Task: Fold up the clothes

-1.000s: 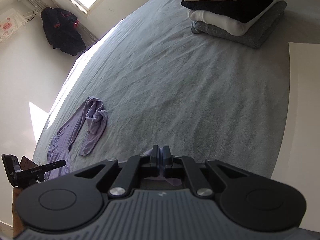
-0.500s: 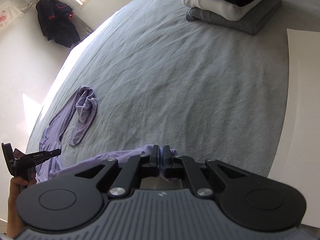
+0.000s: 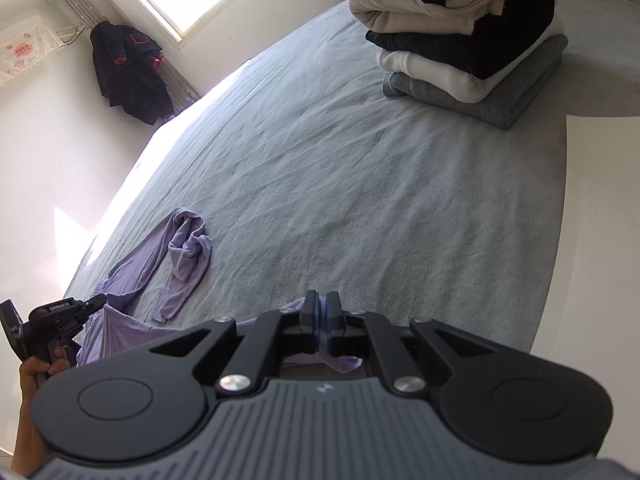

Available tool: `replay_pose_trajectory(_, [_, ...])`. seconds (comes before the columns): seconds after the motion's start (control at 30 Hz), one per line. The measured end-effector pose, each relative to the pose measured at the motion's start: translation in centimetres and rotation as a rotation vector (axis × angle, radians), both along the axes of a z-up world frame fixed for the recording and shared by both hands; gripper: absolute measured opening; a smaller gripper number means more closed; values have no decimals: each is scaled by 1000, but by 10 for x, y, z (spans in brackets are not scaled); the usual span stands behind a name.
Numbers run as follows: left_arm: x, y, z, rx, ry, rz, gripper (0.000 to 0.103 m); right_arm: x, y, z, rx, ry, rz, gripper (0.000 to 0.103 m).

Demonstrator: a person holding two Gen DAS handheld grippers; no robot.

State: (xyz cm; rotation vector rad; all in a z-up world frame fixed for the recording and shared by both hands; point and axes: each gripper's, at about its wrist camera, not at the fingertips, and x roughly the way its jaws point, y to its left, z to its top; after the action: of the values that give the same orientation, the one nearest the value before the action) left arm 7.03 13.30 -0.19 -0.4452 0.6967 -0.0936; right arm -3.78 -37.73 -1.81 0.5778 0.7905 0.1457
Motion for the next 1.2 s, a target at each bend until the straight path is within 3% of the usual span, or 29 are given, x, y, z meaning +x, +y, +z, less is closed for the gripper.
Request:
replay_pose_trajectory(0.23, [11, -8, -15, 126, -33, 20, 2, 18, 2, -14, -35, 26, -19, 3])
replay_pose_trajectory(0.4, [11, -10, -20, 138, -20, -8, 4, 23, 4, -14, -60, -5, -13, 10])
replay_pose_trajectory(0.43, [8, -10, -17, 137, -30, -24, 10, 22, 3, -14, -62, -6, -14, 16])
replay_pose_trajectory(0.53, [-2, -11, -8, 134, -60, -71, 32, 19, -1, -13, -61, -4, -19, 16])
replay_pose_trajectory(0.57, [-5, -11, -5, 133, -70, -87, 34, 16, -2, -13, -58, -5, -21, 18])
replay_pose_trajectory(0.6, [-9, -13, -3, 136, -80, -109, 35, 14, -3, -13, -56, -6, -23, 20])
replay_pose_trajectory(0.67, [-19, -16, 1, 148, -99, -158, 37, 6, 0, -11, -72, -12, -19, 41])
replay_pose_trajectory(0.97, [-60, -34, 5, 172, -115, -368, 40, -20, 19, -8, -127, -12, 33, 43])
replay_pose_trajectory(1.2, [-95, -66, 6, 211, -175, -642, 41, -26, 35, -15, -185, 6, 96, 43])
